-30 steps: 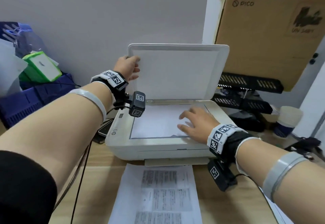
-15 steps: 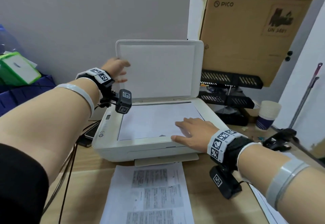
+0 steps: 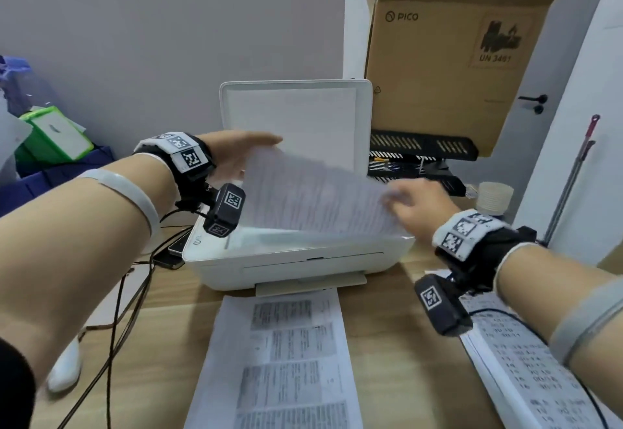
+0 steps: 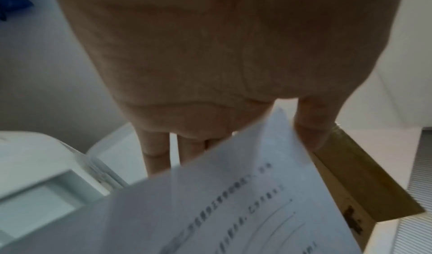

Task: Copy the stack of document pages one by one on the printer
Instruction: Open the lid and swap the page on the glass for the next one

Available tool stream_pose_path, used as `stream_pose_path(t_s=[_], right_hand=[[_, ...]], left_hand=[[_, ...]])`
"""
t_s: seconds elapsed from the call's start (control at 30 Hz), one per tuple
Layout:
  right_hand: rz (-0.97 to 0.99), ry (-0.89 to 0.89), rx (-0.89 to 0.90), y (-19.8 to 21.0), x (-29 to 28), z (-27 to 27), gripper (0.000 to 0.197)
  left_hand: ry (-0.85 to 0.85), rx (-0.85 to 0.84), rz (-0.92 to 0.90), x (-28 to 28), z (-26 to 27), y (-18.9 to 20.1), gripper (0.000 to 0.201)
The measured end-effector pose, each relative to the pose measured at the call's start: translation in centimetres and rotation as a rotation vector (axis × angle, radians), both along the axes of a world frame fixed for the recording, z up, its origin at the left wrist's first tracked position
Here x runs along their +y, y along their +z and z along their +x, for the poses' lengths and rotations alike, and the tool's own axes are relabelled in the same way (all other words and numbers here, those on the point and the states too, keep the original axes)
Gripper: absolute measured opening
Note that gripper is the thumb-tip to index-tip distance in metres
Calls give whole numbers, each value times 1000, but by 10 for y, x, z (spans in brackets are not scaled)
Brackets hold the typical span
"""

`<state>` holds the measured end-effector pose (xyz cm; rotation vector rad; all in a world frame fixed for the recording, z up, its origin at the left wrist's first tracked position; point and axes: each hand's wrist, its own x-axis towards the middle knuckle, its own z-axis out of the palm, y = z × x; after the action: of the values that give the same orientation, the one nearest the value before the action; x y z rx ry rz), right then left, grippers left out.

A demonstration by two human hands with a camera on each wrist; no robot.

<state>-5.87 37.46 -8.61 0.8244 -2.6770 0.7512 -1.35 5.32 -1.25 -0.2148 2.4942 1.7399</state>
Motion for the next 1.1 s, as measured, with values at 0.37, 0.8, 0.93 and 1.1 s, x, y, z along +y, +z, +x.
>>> stream_pose_path(t_s=[0.37, 0.8, 0.93, 1.1], right_hand=[[-222, -381, -223, -4, 169, 11, 25], [261, -724, -661, -92, 293, 55, 19], [292, -769, -700, -110, 292, 54, 42], [465, -882, -487, -105, 254, 56, 58]], left_hand=[[-123, 282, -495, 150, -52, -26, 22], [-498, 166, -671, 343, -76, -137, 63], [-534, 76, -778, 340, -70, -164, 65], [-542, 45, -699, 314, -50, -160, 47]])
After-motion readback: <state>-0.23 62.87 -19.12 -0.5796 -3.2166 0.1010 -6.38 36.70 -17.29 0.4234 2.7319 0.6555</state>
